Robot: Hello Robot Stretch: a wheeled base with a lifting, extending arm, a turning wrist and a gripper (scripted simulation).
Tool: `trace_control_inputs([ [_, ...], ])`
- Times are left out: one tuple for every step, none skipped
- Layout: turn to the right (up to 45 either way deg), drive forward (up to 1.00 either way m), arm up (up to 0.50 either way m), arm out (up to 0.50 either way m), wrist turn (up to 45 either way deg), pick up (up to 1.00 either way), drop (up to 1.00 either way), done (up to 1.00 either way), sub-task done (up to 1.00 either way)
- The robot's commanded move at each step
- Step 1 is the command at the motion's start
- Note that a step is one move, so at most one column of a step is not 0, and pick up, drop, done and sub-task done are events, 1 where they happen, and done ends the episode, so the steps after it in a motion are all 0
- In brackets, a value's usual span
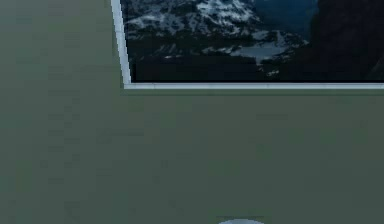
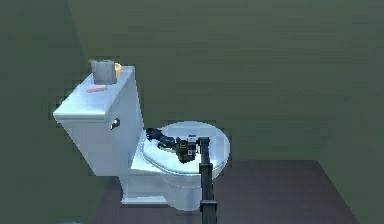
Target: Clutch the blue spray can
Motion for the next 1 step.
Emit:
trace_control_inputs([
  [0.0,0.0,0.0,0.0,0.0,0.0,0.0,1.0,0.0],
])
